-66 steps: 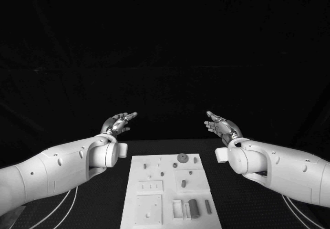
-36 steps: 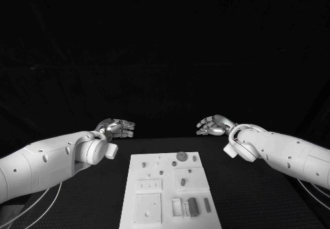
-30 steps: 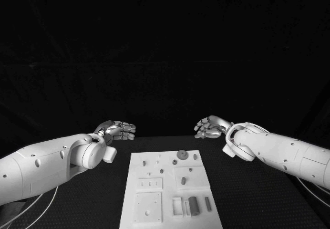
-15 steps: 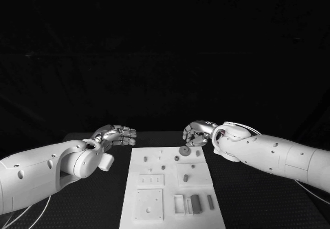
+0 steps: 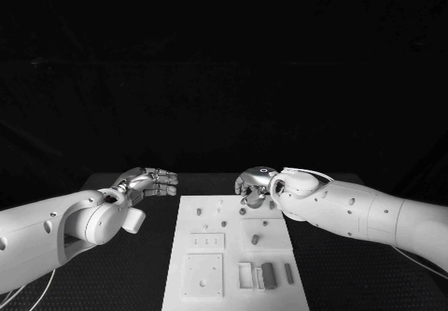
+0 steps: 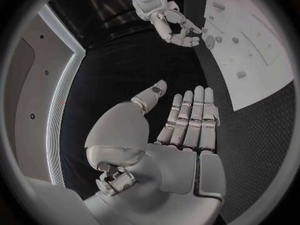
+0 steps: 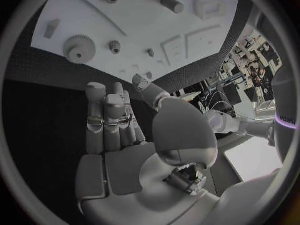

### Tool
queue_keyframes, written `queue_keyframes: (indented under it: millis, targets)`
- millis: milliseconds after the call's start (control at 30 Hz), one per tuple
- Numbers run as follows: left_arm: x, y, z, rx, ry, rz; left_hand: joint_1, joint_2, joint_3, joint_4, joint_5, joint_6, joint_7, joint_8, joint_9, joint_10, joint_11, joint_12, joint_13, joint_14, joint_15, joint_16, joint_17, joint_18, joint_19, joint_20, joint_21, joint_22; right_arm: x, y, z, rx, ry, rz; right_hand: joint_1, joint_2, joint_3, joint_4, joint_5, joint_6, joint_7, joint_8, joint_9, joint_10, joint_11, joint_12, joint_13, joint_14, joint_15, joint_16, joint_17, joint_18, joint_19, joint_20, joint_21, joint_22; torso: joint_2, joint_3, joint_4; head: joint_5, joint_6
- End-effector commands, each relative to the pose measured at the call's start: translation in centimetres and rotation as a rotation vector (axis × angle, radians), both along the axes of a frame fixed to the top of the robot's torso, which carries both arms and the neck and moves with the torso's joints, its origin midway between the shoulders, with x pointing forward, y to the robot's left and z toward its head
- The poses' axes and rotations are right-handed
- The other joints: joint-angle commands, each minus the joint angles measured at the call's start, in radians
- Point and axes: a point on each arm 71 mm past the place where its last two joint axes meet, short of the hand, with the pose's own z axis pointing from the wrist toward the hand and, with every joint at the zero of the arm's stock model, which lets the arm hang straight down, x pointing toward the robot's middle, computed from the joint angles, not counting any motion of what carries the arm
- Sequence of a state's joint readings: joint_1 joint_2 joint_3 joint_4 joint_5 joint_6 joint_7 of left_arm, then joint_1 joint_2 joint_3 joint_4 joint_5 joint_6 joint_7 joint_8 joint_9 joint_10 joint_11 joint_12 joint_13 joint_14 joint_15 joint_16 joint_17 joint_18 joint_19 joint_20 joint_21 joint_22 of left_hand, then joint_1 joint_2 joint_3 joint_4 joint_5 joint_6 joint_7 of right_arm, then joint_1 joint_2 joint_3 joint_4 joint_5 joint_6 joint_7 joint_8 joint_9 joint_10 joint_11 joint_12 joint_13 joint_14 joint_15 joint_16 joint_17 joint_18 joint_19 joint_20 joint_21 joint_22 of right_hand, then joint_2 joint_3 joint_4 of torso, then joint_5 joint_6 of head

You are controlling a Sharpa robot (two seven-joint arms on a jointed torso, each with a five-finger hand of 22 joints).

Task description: Assemble the parts on the task board

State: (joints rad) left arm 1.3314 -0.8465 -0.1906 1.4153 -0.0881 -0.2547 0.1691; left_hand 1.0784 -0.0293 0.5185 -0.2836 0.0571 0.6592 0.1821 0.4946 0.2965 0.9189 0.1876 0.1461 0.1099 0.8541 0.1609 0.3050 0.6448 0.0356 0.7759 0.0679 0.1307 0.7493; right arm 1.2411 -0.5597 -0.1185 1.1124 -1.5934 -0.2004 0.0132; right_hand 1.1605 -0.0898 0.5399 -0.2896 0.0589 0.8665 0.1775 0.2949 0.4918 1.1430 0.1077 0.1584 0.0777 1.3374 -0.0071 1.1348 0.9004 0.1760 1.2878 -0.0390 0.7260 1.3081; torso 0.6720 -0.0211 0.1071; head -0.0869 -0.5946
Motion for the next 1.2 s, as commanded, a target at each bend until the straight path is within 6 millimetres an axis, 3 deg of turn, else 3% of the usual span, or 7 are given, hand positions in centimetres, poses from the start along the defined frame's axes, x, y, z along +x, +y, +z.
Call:
queue_keyframes:
  millis: [33,300,467,667,967,1200]
  targets:
    - [-0.1,-0.3,0.5,-0.009,-0.017,-0.021,-0.008,-0.006,-0.008,0.001,-0.004,0.009,0.021,-0.009,-0.002,0.009,0.004,-0.008,-0.002,0.004,0.001,-0.006,0.001,-0.005,0.007,-0.003,-0.006,-0.002,-0.1,0.2,-0.8,-0.104,-0.005,-0.010,-0.018,-0.008,0.003,0.007,-0.005,-0.009,0.002,-0.006,-0.003,-0.025,0.008,-0.016,-0.006,-0.005,0.009,0.009,-0.007,0.086,-0.006,0.003,0.004,0.022,0.015,-0.0031,0.0092,-0.009,0.004]
    - [-0.3,-0.5,0.8,-0.019,-0.023,-0.040,-0.017,-0.013,-0.012,0.001,-0.004,0.007,0.036,-0.021,-0.006,0.002,0.021,-0.026,-0.008,0.004,0.003,-0.014,0.002,-0.009,0.007,-0.003,-0.014,-0.006,-0.4,0.3,-1.7,-0.166,-0.045,-0.011,-0.034,-0.028,0.011,0.010,-0.005,-0.034,-0.009,-0.021,-0.012,-0.050,0.020,-0.040,-0.010,-0.010,0.021,0.019,-0.021,0.086,-0.007,0.004,0.007,0.021,0.032,-0.0036,0.0153,-0.017,0.001]
    - [-0.3,-0.4,0.8,-0.018,-0.022,-0.037,-0.020,-0.016,-0.014,0.002,-0.004,0.002,0.043,-0.027,-0.008,-0.001,0.023,-0.033,-0.011,0.003,0.003,-0.017,0.002,-0.010,0.007,-0.003,-0.017,-0.008,-0.4,0.1,-1.9,-0.181,-0.053,-0.020,-0.045,-0.044,0.014,0.015,-0.005,-0.036,-0.011,-0.022,-0.014,-0.057,0.024,-0.048,-0.010,-0.013,0.024,0.023,-0.028,0.086,-0.007,0.006,0.008,0.021,0.040,-0.0042,0.0181,-0.023,0.005]
    - [-0.2,-0.2,0.8,-0.016,-0.022,-0.034,-0.021,-0.017,-0.014,0.002,-0.004,0.002,0.045,-0.029,-0.008,-0.002,0.024,-0.035,-0.012,0.002,0.004,-0.018,0.002,-0.010,0.007,-0.003,-0.019,-0.008,-0.4,-0.1,-2.1,-0.191,-0.044,-0.020,-0.051,-0.057,0.025,0.021,-0.005,-0.039,-0.009,-0.023,-0.017,-0.070,0.029,-0.060,-0.011,-0.018,0.029,0.028,-0.040,0.086,-0.010,0.010,0.006,0.020,0.048,-0.0050,0.0193,-0.018,0.009]
    - [-0.3,-0.1,0.8,-0.016,-0.019,-0.034,-0.024,-0.018,-0.015,0.003,-0.004,0.002,0.045,-0.030,-0.008,-0.004,0.025,-0.039,-0.013,0.002,0.004,-0.019,0.003,-0.011,0.007,-0.003,-0.020,-0.009,-0.4,-0.3,-2.9,-0.199,-0.041,-0.031,-0.049,-0.053,0.032,0.022,-0.005,-0.034,-0.009,-0.020,-0.016,-0.068,0.030,-0.062,-0.009,-0.019,0.030,0.033,-0.047,0.086,-0.010,0.010,0.006,0.020,0.058,-0.0031,0.0225,-0.018,0.011]
    - [-0.3,-0.3,1.0,-0.018,-0.023,-0.040,-0.025,-0.018,-0.016,0.004,-0.004,0.002,0.045,-0.030,-0.008,-0.004,0.026,-0.040,-0.013,0.002,0.004,-0.020,0.003,-0.011,0.007,-0.003,-0.021,-0.009,-0.4,-0.3,-3.2,-0.201,-0.036,-0.031,-0.044,-0.040,0.037,0.016,-0.005,-0.023,-0.008,-0.013,-0.015,-0.060,0.028,-0.061,-0.007,-0.019,0.028,0.042,-0.054,0.086,-0.007,0.010,0.009,0.021,0.066,-0.0040,0.0231,-0.016,0.012]
